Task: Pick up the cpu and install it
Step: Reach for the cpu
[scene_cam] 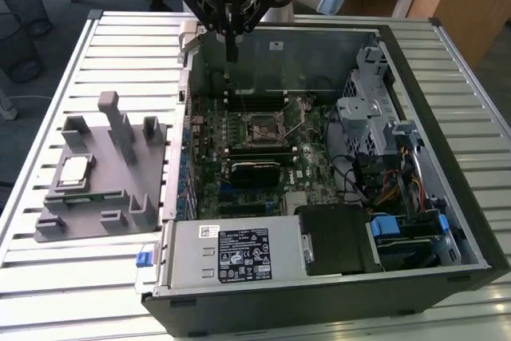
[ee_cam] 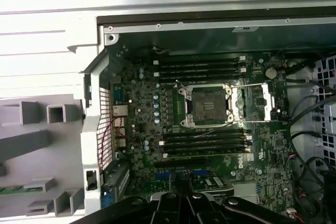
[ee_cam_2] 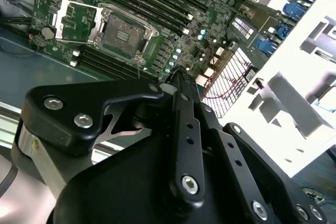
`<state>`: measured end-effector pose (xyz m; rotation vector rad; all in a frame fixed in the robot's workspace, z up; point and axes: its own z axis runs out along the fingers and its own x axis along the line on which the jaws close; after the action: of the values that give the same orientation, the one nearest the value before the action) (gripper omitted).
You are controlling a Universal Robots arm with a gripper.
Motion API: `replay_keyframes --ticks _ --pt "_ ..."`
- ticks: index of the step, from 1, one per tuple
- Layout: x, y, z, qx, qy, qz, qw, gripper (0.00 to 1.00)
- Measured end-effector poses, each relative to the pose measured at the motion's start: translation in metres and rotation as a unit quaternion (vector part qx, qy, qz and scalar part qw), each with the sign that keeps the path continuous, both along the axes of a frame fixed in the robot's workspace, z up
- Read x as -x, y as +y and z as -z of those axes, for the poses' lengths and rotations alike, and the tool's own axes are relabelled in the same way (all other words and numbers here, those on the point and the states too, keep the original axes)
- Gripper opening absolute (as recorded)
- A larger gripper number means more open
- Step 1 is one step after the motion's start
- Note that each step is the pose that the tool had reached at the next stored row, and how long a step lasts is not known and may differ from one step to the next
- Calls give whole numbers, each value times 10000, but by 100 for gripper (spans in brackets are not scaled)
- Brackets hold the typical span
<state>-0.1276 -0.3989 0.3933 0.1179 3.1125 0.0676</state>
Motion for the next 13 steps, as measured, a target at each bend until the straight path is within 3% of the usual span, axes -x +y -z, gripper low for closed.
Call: replay_keyframes --ticks 13 --pt "90 0 1 0 0 0 10000 11"
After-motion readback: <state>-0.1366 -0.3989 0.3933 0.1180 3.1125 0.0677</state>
